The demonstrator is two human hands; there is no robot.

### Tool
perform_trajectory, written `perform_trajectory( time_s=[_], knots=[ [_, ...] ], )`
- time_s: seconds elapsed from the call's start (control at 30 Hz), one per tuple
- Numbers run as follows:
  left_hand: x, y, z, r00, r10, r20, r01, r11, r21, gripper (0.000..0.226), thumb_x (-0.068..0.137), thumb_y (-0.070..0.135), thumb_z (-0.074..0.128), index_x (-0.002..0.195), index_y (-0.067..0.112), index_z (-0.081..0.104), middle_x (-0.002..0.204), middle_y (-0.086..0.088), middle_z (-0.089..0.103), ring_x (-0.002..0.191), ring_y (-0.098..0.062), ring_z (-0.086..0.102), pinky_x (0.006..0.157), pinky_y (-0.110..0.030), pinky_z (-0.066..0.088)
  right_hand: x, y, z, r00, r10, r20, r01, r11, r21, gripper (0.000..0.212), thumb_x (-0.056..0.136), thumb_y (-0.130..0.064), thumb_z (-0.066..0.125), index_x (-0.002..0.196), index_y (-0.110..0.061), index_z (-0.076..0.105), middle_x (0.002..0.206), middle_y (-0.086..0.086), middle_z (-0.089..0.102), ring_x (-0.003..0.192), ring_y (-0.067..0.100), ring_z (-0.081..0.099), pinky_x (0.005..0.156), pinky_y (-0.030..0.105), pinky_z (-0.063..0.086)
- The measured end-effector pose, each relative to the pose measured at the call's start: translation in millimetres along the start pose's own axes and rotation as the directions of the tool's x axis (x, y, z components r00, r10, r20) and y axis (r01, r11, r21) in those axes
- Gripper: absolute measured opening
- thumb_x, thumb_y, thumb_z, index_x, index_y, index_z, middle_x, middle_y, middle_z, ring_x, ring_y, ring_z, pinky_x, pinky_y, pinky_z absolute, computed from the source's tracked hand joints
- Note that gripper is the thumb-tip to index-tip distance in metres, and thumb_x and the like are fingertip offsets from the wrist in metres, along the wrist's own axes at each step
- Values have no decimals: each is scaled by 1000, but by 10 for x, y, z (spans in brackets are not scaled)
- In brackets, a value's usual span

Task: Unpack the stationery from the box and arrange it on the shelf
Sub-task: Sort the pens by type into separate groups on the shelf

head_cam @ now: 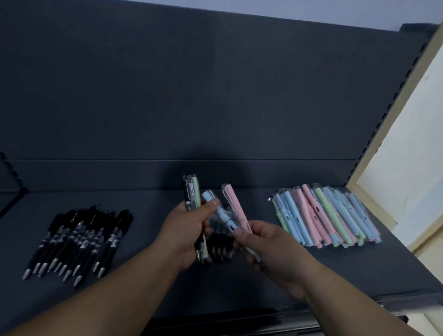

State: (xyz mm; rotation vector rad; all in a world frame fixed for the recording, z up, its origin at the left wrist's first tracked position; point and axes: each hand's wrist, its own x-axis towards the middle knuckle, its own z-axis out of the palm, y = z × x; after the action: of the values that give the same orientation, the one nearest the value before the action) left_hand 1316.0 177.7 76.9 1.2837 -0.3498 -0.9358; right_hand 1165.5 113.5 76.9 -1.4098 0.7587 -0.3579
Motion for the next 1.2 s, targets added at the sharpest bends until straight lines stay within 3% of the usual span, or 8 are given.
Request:
perform_trajectory(
  time_s=[0.2,0.37,0.57,0.73,0.9,1.07,1.2],
  knots=[
    [54,-130,538,1000,-13,0,13,997,71,18,86,25,68,98,13,62,61,2,48,53,-10,43,52,-23,43,31,-13,-649,991,13,-137,-15,1000,-16,21,94,-29,60,79,-15,62,67,-1,60,53,11,47,48,23,36],
    [189,-306,1048,998,-62,-31,64,995,71,22,87,20,67,106,11,62,86,-2,56,59,-7,45,52,-20,45,79,-107,-1463,947,46,-317,-73,994,-75,28,94,-30,58,78,-8,61,68,8,57,50,15,46,45,24,37],
    [283,-564,1599,994,-78,-71,86,988,125,15,87,19,68,100,13,60,73,-1,55,56,-10,46,56,-25,44,157,-113,-2267,888,-13,-459,-169,921,-351,23,94,-27,51,97,-7,62,78,6,64,56,16,51,47,22,38],
    [254,-675,1834,988,-135,-76,147,974,172,28,86,19,68,108,8,57,71,-4,55,55,-13,47,56,-28,40,244,-32,-2476,939,-24,-342,-204,761,-616,31,95,-39,52,91,-9,60,73,4,61,47,12,56,41,17,40],
    [172,-665,1928,976,-215,22,215,976,37,16,92,11,59,105,3,61,75,-6,63,61,-13,55,57,-23,46,369,1,-2571,951,-142,-275,-134,613,-779,38,93,-46,52,118,-19,59,87,-5,59,62,5,55,50,19,39],
    [127,-685,1931,973,-213,85,222,969,-105,19,93,9,58,111,2,59,90,-11,72,73,-15,68,73,-29,57,425,24,-2550,941,-277,-197,20,624,-781,32,94,-39,54,122,-23,53,67,-12,61,55,-4,53,42,8,31],
    [97,-685,1924,977,-194,90,204,970,-132,29,94,9,56,121,1,53,97,-13,73,80,-18,69,78,-31,58,468,64,-2461,918,-360,-167,92,603,-792,33,92,-43,56,120,-25,53,72,-7,64,63,1,57,52,15,36]
  ],
)
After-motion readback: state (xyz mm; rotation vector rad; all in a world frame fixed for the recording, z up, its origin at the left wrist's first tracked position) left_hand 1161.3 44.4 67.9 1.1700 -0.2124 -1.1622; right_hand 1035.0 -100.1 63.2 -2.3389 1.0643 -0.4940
